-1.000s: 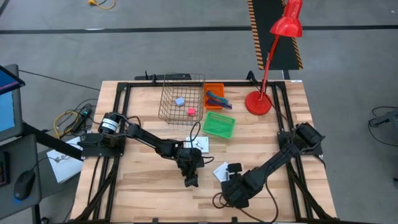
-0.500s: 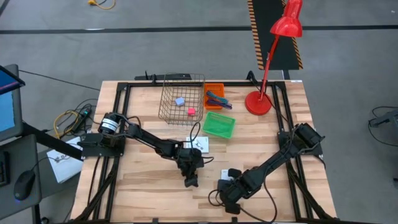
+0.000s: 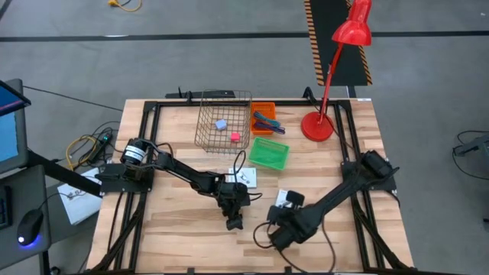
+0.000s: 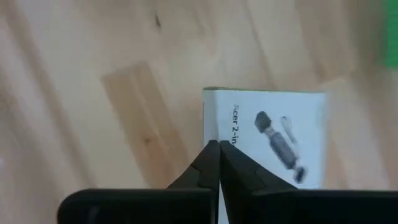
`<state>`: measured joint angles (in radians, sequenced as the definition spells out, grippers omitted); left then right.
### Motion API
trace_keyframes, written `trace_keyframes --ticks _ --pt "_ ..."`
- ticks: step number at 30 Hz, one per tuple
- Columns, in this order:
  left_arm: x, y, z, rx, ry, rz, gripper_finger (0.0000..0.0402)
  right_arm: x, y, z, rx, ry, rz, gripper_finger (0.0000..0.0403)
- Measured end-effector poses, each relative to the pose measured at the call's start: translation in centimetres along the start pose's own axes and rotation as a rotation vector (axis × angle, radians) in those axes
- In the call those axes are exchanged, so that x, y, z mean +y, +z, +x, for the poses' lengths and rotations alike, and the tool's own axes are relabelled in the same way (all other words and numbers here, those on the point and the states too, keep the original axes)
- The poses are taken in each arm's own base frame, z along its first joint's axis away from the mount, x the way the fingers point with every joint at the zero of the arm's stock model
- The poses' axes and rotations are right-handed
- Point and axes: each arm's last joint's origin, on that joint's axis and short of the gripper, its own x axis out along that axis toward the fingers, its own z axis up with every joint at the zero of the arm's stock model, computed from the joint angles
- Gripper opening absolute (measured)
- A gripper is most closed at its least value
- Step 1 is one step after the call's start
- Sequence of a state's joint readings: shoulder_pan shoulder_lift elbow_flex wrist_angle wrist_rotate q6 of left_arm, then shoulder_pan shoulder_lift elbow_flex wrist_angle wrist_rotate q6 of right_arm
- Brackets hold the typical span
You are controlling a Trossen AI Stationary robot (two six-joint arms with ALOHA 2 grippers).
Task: Pick and place items into bin
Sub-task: Put the top card reader box into the green basket
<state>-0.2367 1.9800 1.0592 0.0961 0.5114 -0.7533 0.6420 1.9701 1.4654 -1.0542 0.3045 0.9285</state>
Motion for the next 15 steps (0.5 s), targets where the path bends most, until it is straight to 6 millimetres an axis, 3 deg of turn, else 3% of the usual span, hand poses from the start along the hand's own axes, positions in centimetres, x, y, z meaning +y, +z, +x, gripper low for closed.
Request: trace_keyframes --ticks 8,12,15 --pt "0.1 -0.1 0.0 0.006 0.007 0.002 0.0143 -1.9 1.4 -5.5 -0.063 -0.122 -0.018 0.0001" --pt "0.1 -0.1 0.0 0.007 0.008 0.001 0.0143 -3.0 2.4 -6.8 -0.070 -0.190 -0.017 0.0001" --pt "0.1 -0.1 0.0 0.011 0.009 0.000 0.0143 -3.4 3.1 -7.1 -0.034 -0.146 -0.039 0.0001"
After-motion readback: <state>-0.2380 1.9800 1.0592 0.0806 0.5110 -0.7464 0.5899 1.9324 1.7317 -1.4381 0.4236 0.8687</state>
